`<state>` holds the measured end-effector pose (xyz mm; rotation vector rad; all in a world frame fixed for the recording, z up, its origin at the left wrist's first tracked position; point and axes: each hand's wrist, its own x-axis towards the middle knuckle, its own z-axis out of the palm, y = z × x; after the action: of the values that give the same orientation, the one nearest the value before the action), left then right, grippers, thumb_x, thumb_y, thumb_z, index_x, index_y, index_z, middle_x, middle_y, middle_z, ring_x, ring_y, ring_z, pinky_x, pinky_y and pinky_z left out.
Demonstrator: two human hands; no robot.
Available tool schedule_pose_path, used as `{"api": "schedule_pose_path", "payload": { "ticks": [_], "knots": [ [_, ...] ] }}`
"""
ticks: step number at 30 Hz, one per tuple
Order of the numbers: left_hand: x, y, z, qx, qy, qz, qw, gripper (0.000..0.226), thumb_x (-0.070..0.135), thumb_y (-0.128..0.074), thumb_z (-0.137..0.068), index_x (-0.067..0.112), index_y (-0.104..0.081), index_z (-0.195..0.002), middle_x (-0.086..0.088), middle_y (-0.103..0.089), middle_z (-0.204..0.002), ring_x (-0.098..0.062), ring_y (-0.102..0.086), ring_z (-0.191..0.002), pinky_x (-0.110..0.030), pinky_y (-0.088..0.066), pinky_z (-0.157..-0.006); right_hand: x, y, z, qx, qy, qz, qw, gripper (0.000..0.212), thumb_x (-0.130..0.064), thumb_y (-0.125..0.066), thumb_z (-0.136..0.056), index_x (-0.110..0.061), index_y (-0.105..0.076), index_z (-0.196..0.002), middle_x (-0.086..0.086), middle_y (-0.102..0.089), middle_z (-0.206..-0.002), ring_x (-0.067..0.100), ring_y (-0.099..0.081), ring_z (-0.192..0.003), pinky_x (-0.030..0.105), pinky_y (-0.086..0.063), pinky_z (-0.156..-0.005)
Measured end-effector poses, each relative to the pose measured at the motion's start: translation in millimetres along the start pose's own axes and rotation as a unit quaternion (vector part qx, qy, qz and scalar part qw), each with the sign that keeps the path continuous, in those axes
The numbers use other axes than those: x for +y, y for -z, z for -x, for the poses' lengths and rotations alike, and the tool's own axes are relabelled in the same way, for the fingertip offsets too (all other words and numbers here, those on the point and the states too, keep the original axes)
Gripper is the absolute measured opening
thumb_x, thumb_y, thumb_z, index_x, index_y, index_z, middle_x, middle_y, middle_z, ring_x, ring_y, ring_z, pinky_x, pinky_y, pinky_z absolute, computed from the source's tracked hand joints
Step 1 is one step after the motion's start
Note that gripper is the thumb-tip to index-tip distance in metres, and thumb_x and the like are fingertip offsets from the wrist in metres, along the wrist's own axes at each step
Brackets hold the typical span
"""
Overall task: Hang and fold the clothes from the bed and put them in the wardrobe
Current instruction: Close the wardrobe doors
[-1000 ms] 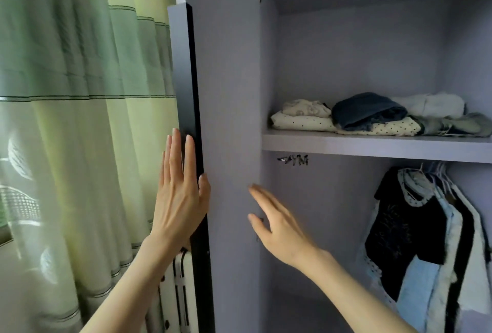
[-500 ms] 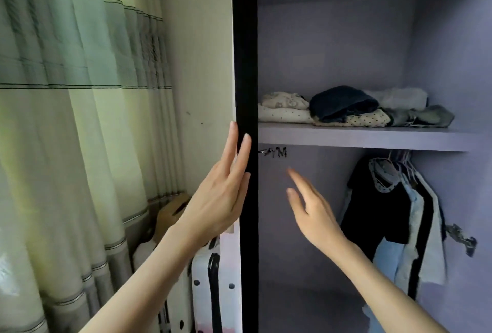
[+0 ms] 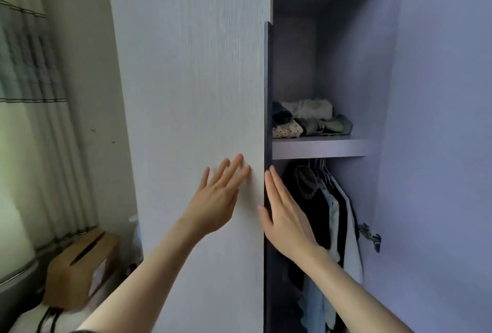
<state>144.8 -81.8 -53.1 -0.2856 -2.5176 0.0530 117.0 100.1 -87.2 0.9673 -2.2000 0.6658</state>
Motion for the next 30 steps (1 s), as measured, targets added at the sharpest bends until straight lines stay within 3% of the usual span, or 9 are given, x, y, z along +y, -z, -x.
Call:
{"api": "schedule_pose_path", "payload": {
  "ticks": [5,9,15,19,25,30],
  "knots": [
    [-6,-44,-42,-0.004,0.041,-0.052,0.998,0.069,0.026,-0.026,-0.101,0.032,0.031,-0.139,0.011,0.045,-0.141,-0.022,0.030,-0.139,-0.043,0.004,-0.116,58,-22,-37,-0.017,-0.001,0.067,0.998,0.076,-0.026,-0.032,-0.100,-0.024,0.036,-0.133,-0.007,0.036,-0.144,0.008,0.019,-0.140,0.029,0.003,-0.118],
    [-4,-72,-64,0.004,0.079,-0.063,0.995,0.072,0.024,-0.029,-0.101,0.027,0.033,-0.138,0.002,0.041,-0.145,-0.028,0.034,-0.136,-0.052,0.003,-0.115,90,-38,-54,-0.025,-0.011,0.084,0.996,0.084,-0.025,-0.036,-0.099,-0.027,0.042,-0.131,-0.003,0.023,-0.153,0.017,0.012,-0.145,0.036,0.000,-0.118],
    [-13,-95,-92,-0.004,0.105,-0.086,0.991,0.078,0.021,-0.032,-0.100,0.031,0.037,-0.134,0.003,0.044,-0.142,-0.026,0.039,-0.133,-0.054,0.007,-0.115,125,-49,-82,-0.059,-0.023,0.087,0.994,0.093,-0.028,-0.040,-0.097,-0.033,0.048,-0.126,0.001,0.004,-0.159,0.021,0.010,-0.146,0.048,-0.003,-0.117],
    [-17,-104,-99,0.004,0.110,-0.100,0.989,0.078,0.018,-0.039,-0.097,0.031,0.025,-0.140,0.002,0.034,-0.148,-0.029,0.030,-0.137,-0.054,-0.002,-0.116,135,-53,-95,-0.074,-0.023,0.101,0.992,0.088,-0.029,-0.039,-0.097,-0.032,0.042,-0.130,0.002,0.004,-0.159,0.022,0.012,-0.146,0.049,0.000,-0.117],
    [-25,-113,-103,-0.062,0.139,-0.128,0.980,0.075,0.023,-0.037,-0.098,0.032,0.020,-0.146,0.006,0.047,-0.138,-0.024,0.038,-0.131,-0.051,-0.007,-0.116,143,-52,-116,-0.114,-0.041,0.111,0.986,0.073,-0.028,-0.038,-0.099,-0.026,0.015,-0.149,0.006,0.012,-0.159,0.026,0.017,-0.144,0.049,0.001,-0.116],
    [-20,-104,-106,-0.110,0.152,-0.087,0.978,0.071,0.030,-0.037,-0.099,0.030,0.015,-0.148,0.004,0.040,-0.146,-0.025,0.030,-0.138,-0.050,-0.008,-0.116,144,-48,-115,-0.144,-0.061,0.129,0.979,0.071,-0.028,-0.037,-0.099,-0.028,0.014,-0.149,0.006,0.017,-0.158,0.027,0.017,-0.144,0.049,0.001,-0.116]
  ]
}}
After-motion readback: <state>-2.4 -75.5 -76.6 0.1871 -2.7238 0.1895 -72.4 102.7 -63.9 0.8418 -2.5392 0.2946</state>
